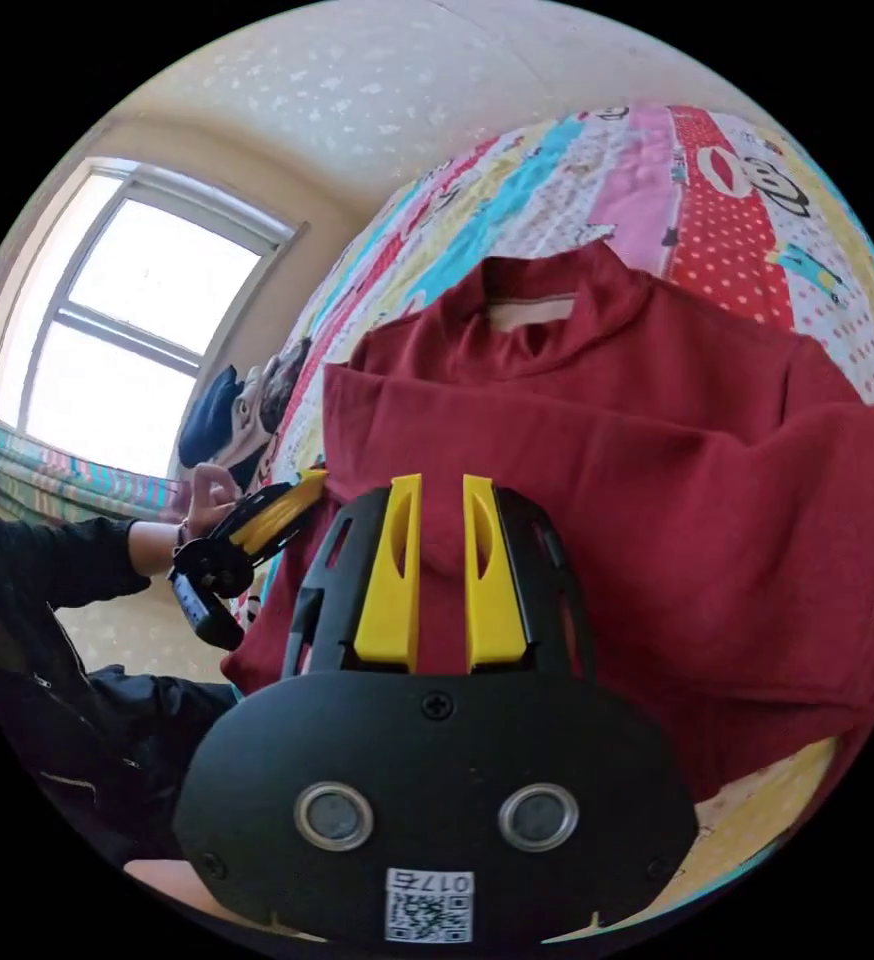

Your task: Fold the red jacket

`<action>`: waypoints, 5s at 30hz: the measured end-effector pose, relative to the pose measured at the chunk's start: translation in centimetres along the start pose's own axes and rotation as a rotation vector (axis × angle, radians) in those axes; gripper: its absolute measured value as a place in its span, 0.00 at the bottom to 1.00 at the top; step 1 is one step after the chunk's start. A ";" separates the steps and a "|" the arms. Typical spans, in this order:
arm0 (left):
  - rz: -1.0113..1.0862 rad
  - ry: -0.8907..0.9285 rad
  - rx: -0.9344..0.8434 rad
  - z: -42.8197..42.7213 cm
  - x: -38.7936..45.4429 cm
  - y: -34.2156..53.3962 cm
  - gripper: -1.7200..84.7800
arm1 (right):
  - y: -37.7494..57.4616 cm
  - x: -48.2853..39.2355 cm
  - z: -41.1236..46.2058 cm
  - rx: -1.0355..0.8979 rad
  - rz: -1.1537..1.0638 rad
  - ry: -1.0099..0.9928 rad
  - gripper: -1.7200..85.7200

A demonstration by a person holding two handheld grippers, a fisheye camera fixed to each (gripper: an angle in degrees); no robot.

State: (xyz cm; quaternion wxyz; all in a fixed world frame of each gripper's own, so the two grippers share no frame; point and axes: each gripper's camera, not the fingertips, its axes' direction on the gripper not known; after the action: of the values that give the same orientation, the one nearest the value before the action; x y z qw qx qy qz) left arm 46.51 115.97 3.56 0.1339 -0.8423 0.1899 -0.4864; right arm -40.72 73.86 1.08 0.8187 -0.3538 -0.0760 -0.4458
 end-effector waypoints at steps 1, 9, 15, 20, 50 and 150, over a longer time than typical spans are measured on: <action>0.012 -0.006 0.010 -0.5 0.3 0.1 0.01 | 0.5 1.8 0.5 -0.021 0.048 -0.013 0.07; 0.120 0.040 0.021 -3.8 3.0 3.0 0.01 | -2.4 -2.2 -0.7 -0.108 -0.093 0.068 0.12; -0.060 0.063 0.043 -3.1 0.4 6.3 0.02 | -9.7 -9.9 1.6 -0.148 -0.326 0.098 0.14; -0.222 0.121 0.051 -1.6 -1.7 8.2 0.03 | -15.2 -11.6 6.1 -0.199 -0.364 0.078 0.15; -0.665 0.376 -0.118 14.8 -1.5 28.4 0.05 | -12.9 -9.3 7.0 -0.101 -0.254 -0.102 0.16; -1.503 1.732 0.400 16.5 17.2 15.8 0.01 | 26.5 16.3 -32.4 -0.035 0.702 1.228 0.04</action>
State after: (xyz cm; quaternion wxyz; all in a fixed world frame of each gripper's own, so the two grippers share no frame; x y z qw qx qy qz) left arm 65.73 94.80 2.21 -0.2321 -0.0927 -0.4094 -0.8774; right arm -16.49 51.17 -29.18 0.8032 -0.0551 0.5252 -0.2757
